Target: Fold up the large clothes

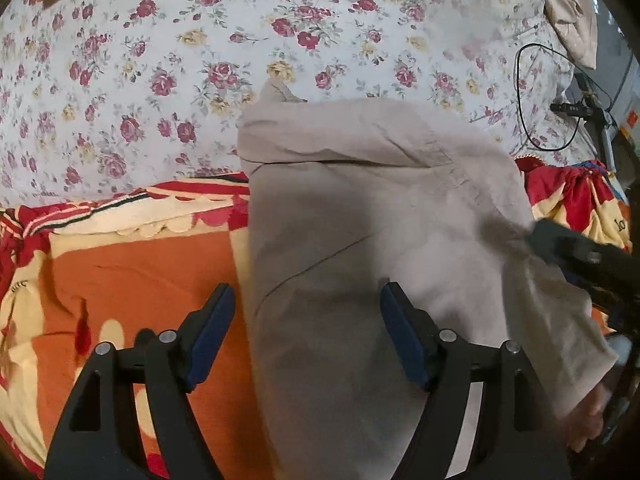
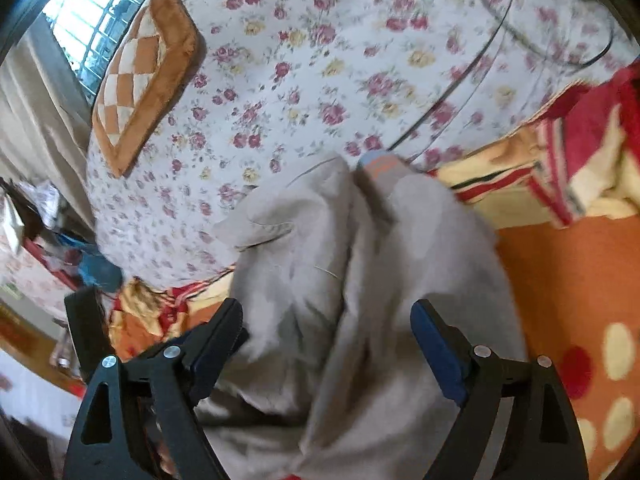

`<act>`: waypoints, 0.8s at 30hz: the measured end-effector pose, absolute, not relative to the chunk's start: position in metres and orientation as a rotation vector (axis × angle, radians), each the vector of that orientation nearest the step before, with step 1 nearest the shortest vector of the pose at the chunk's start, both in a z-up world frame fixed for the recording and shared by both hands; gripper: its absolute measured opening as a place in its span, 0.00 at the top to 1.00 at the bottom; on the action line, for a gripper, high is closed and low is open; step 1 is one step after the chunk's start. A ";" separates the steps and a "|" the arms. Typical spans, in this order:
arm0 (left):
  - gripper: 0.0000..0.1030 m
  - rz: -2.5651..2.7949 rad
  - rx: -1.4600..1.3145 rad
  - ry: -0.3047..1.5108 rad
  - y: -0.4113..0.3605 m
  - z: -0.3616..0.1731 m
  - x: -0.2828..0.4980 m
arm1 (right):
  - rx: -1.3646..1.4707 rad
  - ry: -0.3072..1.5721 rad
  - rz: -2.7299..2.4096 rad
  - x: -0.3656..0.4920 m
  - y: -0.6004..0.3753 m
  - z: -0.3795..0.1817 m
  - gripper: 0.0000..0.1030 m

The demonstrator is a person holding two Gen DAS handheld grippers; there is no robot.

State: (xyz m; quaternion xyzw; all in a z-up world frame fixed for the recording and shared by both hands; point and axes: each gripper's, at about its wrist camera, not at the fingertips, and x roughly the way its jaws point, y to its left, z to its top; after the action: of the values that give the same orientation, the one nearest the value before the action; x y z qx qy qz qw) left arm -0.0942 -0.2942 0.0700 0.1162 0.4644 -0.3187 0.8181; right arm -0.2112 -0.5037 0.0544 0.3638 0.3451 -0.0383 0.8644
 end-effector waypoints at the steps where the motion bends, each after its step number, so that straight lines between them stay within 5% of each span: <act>1: 0.27 -0.679 0.244 0.991 -0.294 0.069 -0.095 | 0.747 0.750 -0.083 -0.204 -0.503 0.051 0.15; 4: 0.27 -0.674 0.256 0.983 -0.298 0.069 -0.098 | 0.715 0.783 -0.070 -0.190 -0.499 0.044 0.19; 5: 0.27 -0.672 0.265 0.977 -0.299 0.070 -0.099 | 0.705 0.773 -0.066 -0.188 -0.498 0.044 0.39; 6: 0.27 -0.671 0.275 0.972 -0.300 0.071 -0.100 | 0.689 0.771 -0.082 -0.187 -0.496 0.045 0.70; 9: 0.27 -0.683 0.288 0.971 -0.302 0.076 -0.103 | 0.657 0.732 -0.080 -0.193 -0.494 0.054 0.92; 16: 0.27 -0.739 0.265 0.927 -0.306 0.100 -0.119 | 0.574 0.603 -0.124 -0.234 -0.506 0.098 0.99; 24: 0.27 -0.730 0.288 0.979 -0.314 0.075 -0.123 | 0.697 0.701 -0.147 -0.241 -0.536 0.059 0.98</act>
State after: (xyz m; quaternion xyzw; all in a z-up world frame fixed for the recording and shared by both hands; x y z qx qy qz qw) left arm -0.1227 -0.3138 0.0749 0.1348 0.4582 -0.3417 0.8094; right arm -0.2409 -0.5356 0.0590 0.3342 0.3362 -0.0706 0.8776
